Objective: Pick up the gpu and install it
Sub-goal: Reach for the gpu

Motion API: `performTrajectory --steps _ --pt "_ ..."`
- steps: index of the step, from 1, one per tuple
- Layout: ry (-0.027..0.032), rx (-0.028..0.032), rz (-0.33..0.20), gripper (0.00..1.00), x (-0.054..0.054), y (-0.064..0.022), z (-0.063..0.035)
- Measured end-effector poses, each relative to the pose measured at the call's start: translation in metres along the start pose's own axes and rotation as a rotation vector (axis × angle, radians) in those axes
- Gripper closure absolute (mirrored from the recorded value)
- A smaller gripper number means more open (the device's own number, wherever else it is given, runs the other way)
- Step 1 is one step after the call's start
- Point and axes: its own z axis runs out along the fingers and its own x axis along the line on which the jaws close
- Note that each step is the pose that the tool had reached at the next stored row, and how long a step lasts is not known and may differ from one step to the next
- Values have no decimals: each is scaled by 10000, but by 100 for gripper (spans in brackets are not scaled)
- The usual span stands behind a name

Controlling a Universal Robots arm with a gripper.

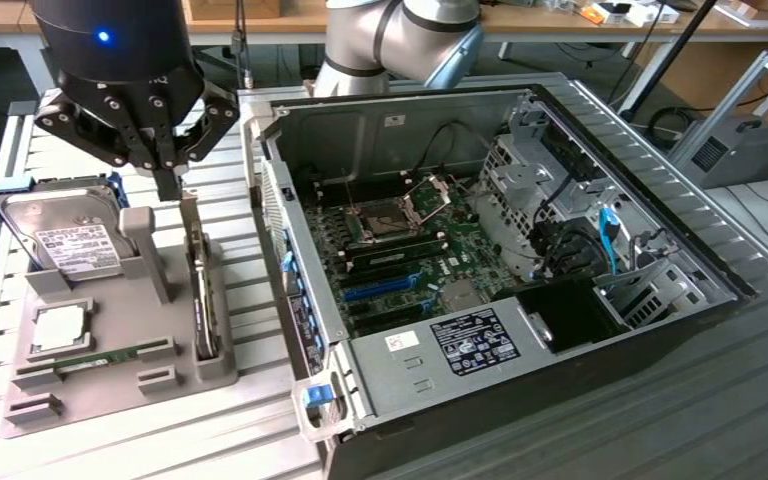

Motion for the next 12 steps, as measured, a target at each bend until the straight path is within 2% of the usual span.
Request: performTrajectory --steps 5,12 --pt "0 1 -1 89 -1 -77 -3" --pt "0 1 -2 89 28 -85 -3"
